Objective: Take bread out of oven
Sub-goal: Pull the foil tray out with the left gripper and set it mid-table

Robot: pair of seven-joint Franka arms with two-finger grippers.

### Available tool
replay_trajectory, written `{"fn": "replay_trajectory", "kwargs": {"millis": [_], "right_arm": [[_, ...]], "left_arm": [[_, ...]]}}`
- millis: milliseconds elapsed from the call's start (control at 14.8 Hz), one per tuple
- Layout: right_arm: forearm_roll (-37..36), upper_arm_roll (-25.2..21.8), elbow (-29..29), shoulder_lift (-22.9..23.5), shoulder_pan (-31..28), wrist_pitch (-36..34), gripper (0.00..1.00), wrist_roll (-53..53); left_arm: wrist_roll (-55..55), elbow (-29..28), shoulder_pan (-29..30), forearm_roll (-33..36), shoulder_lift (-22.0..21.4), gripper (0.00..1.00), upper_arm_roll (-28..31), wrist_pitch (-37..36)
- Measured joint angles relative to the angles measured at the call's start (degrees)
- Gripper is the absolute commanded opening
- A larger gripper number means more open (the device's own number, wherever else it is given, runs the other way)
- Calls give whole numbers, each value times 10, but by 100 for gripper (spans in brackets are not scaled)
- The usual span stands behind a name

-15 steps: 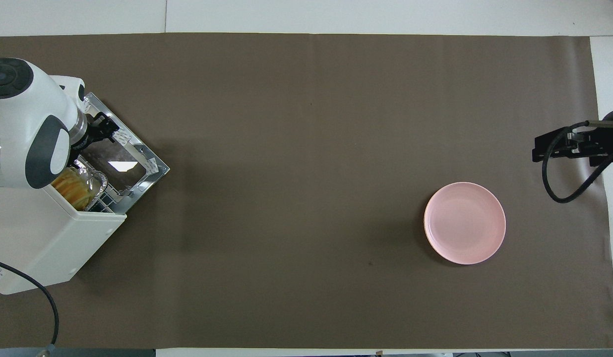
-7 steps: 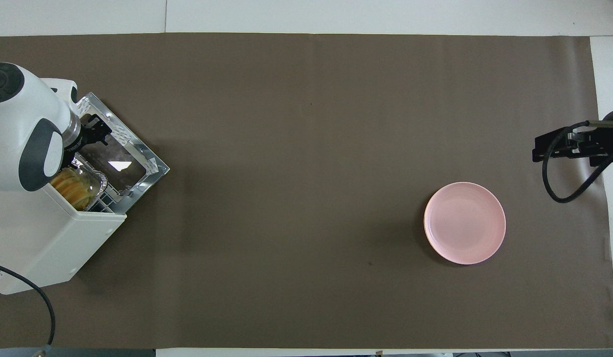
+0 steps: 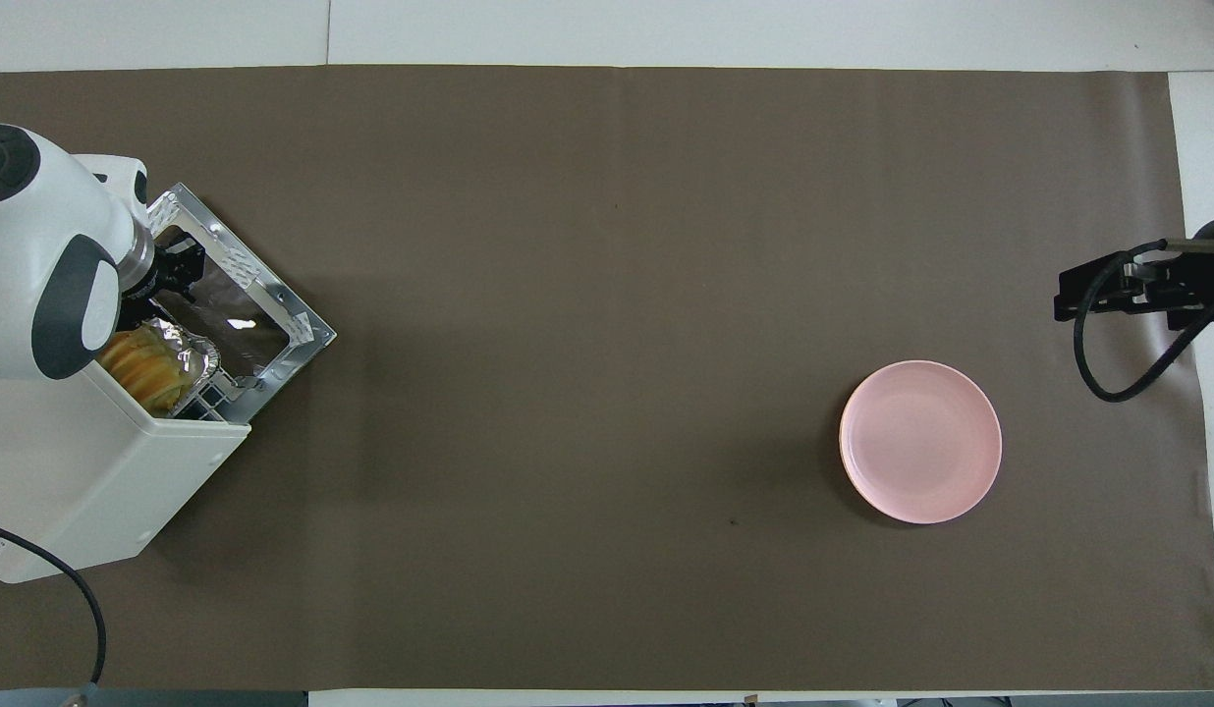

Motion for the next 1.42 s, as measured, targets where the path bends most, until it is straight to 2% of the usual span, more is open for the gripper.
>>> {"fn": "replay_trajectory", "kwargs": {"millis": [405, 674, 1079, 1416], "right_arm": [[0, 0, 0, 0, 0, 0, 100, 0], [0, 0, 0, 0, 0, 0, 100, 0], [0, 0, -1, 0, 0, 0, 100, 0], [0, 0, -2, 0, 0, 0, 100, 0]], "left_arm": [[28, 3, 0, 1, -2, 0, -3, 7], [42, 37, -22, 1, -1, 0, -10, 10], [43, 109, -103, -18, 27, 0, -17, 11], [42, 197, -205, -70, 85, 0, -20, -26]]}}
